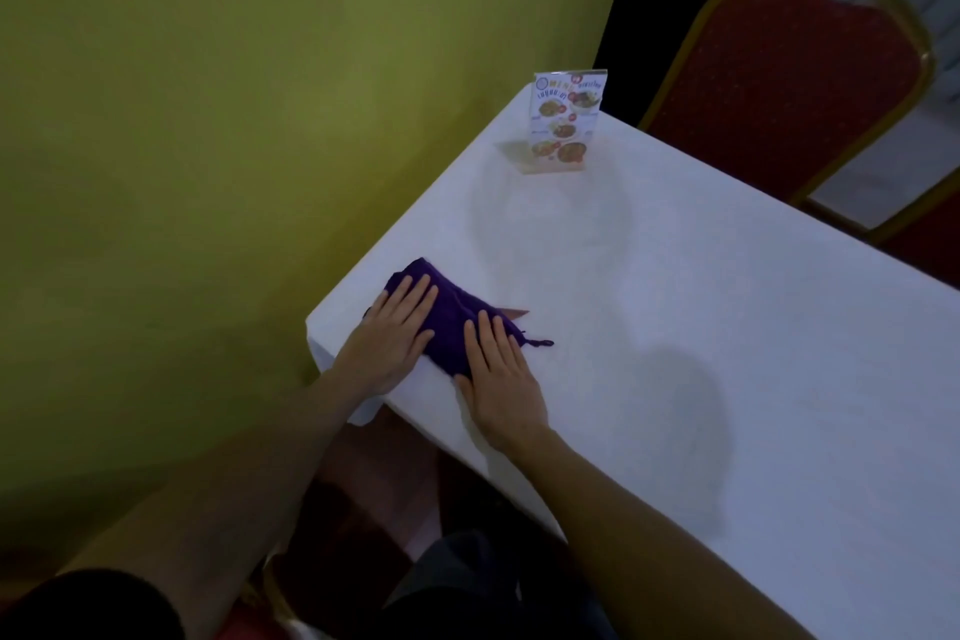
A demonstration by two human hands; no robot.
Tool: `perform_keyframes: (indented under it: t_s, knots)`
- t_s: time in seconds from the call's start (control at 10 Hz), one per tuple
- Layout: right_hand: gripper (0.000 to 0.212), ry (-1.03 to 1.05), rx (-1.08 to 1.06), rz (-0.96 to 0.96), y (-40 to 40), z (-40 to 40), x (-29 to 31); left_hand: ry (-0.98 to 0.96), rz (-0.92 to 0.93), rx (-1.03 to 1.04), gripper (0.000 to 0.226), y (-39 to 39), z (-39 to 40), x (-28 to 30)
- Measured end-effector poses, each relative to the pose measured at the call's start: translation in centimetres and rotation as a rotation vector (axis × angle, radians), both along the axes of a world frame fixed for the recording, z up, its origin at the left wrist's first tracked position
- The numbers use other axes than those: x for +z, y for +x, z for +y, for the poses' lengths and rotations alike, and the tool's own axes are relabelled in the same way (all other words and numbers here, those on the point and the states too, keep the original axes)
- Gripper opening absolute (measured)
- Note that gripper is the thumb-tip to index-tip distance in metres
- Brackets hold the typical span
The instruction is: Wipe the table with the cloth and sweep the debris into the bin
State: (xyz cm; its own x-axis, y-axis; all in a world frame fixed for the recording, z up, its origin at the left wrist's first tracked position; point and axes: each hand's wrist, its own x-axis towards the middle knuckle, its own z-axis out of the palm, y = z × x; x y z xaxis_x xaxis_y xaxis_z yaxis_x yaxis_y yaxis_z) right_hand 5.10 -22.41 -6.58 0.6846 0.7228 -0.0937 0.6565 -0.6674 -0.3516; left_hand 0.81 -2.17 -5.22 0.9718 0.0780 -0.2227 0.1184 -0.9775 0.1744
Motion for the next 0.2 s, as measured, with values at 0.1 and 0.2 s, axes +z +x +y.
perform_keyframes:
  t_s: [0.1, 0.2]
  knots:
    - [0.067, -0.004, -0.006, 0.022, 0.45, 0.04, 0.18, 0.015, 0.017, -0.006, 0.072, 0.01, 0.12, 0.05]
    - [0.068, -0.001, -0.007, 0.052, 0.82, 0.15, 0.89, 0.033, 0.024, -0.010, 0.074, 0.32, -0.03, 0.65]
